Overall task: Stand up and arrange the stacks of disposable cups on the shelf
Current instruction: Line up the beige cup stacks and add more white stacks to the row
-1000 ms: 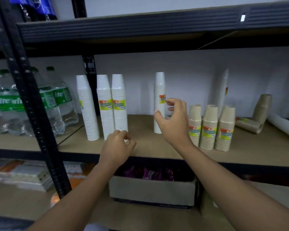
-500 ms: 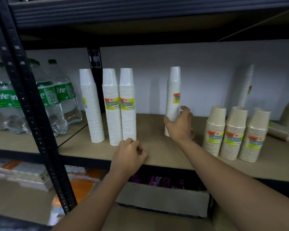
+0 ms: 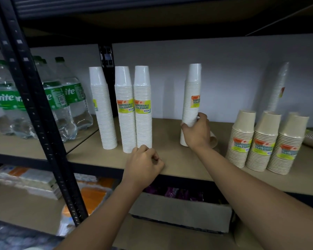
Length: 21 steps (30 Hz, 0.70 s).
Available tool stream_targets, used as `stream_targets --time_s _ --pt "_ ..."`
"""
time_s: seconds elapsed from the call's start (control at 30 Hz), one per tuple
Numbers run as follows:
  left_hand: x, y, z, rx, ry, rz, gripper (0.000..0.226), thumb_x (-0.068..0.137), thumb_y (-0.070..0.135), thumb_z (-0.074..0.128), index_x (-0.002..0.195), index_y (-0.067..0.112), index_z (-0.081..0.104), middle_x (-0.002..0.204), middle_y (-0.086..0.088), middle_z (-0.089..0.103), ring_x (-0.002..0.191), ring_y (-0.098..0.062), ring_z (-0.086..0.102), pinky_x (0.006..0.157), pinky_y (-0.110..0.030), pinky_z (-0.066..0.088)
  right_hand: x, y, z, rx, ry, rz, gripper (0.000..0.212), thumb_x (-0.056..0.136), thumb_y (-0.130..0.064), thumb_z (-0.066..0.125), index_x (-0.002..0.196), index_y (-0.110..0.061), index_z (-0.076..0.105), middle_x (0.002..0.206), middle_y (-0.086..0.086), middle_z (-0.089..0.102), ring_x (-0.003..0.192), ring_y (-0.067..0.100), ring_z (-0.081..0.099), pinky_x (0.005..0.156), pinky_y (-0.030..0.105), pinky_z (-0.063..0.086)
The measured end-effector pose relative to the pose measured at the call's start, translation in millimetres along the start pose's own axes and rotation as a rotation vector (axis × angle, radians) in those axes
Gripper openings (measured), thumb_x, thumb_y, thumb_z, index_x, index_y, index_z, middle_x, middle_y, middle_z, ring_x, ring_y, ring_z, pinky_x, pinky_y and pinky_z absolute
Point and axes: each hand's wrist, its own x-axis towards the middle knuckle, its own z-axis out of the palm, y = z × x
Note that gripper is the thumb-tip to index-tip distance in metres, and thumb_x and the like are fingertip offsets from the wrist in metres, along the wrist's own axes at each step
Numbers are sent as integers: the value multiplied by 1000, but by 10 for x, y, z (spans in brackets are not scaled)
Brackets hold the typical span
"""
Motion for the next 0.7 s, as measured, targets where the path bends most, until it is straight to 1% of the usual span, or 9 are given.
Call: stream_targets --time_s 0.07,0.13,0.17,0.23,0.3,0.43,0.6,0.7 --pt "-25 -24 -66 6 3 -9 15 82 37 61 81 23 67 88 11 54 92 -15 47 78 -30 45 -112 -32 10 45 -19 -22 54 81 -25 75 128 -12 51 119 6 59 105 23 60 86 36 50" --pt "-60 -81 -161 18 24 -33 14 81 35 61 80 22 66 86 9 53 90 -16 48 78 -31 45 -248 -76 28 85 -43 -49 51 81 -24 76 125 -14 52 114 0 56 100 18 57 83 30 44" --pt "-77 -121 -215 40 37 -48 15 81 35 60 79 21 66 86 8 54 88 -16 49 78 -33 46 -319 -96 43 101 -48 -65 50 80 -24 77 123 -14 53 113 -2 56 99 17 57 84 29 44" --pt "-108 -209 -328 95 59 -94 17 82 35 59 79 20 65 86 5 55 86 -17 51 74 -35 47 -451 -129 89 140 -54 -94 50 78 -24 79 121 -17 55 115 -2 59 103 16 60 88 31 47" --pt "-130 -301 -437 120 71 -158 17 83 34 57 78 19 63 88 4 55 85 -18 53 71 -37 49 -571 -174 134 168 -71 -105 50 77 -24 79 121 -19 54 114 -5 59 104 15 61 88 32 48" --pt "-138 -496 -583 179 68 -243 18 84 35 57 77 19 61 87 2 55 84 -22 55 67 -36 49 -721 -265 221 199 -92 -123 53 78 -25 80 123 -19 54 112 -8 56 105 14 60 89 34 50" --pt "-132 -629 -602 168 64 -241 16 82 36 61 77 21 63 86 4 57 85 -20 55 69 -34 46 -789 -336 315 221 -97 -150 51 77 -25 80 121 -21 55 109 -11 55 102 12 60 89 34 51" --pt "-128 -663 -583 172 75 -224 16 81 35 61 77 21 63 85 4 58 85 -19 54 69 -34 47 -802 -305 343 213 -101 -176 54 77 -27 81 123 -21 54 107 -16 50 106 12 58 91 33 49"
